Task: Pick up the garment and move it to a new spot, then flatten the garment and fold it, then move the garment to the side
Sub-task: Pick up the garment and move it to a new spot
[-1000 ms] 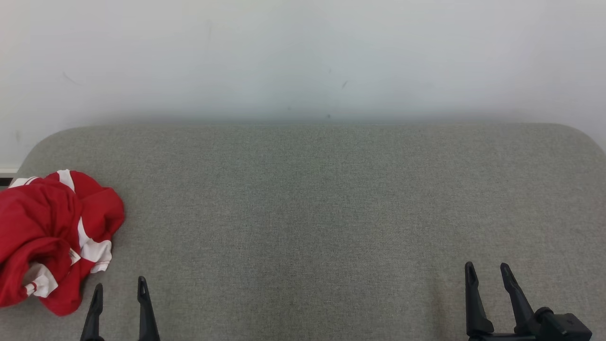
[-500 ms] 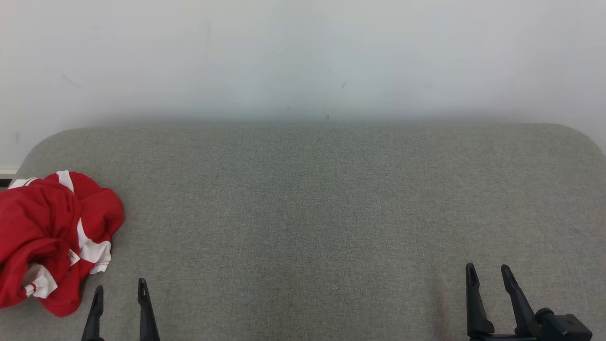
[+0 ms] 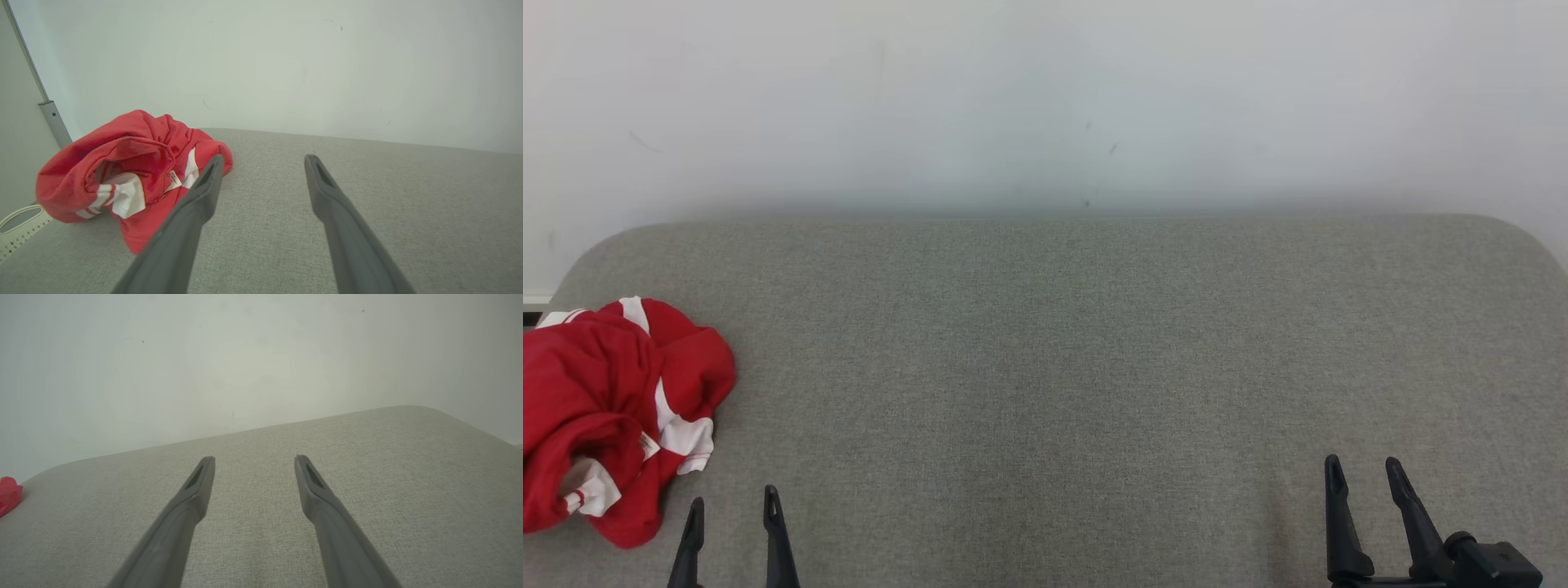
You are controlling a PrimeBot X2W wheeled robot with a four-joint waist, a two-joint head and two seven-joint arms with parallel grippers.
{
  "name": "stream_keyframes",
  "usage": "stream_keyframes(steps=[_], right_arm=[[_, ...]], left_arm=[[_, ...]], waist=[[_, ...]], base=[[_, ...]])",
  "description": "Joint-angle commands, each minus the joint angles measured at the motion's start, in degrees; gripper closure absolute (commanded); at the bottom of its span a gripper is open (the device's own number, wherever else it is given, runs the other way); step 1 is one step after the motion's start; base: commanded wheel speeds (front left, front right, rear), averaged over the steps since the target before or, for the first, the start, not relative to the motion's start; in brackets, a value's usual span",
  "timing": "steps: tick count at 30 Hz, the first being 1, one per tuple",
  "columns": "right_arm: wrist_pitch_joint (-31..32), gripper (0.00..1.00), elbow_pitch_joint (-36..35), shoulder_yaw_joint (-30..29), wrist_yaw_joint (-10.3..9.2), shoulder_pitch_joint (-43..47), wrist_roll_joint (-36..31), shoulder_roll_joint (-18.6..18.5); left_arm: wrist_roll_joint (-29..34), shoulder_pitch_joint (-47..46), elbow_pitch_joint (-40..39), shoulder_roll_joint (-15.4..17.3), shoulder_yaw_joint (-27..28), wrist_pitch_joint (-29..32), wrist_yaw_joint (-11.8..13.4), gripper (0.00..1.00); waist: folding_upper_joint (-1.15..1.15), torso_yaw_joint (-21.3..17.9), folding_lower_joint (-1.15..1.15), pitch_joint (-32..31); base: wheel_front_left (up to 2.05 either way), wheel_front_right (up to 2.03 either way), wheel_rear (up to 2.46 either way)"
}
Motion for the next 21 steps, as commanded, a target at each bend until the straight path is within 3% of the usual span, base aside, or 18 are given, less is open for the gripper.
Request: stream_keyframes(steps=[1, 12, 21], right_arm=[[-0.10, 0.00, -0.05, 0.03, 0.21, 0.50, -0.16, -0.09], [-0.10, 0.00, -0.08, -0.27, 0.21, 0.77, -0.49, -0.09], [-0.10, 0.00, -0.08, -0.29, 0.21, 1.07, 0.03, -0.11]], left_arm=[[0.22, 0.99, 0.17, 0.24, -0.09, -0.21, 0.21, 0.00], [1.31, 0.78, 0.56, 0.25, -0.28, -0.21, 1.76, 0.00], [1.61, 0.95, 0.20, 0.24, -0.41, -0.21, 1.06, 0.00]], waist=[[0.00, 0.00, 0.00, -0.01], [0.00, 0.69, 0.00, -0.32], [0.00, 3.15, 0.00, -0.62]], base=[[0.00, 0.00, 0.00], [0.00, 0.00, 0.00], [0.00, 0.00, 0.00]])
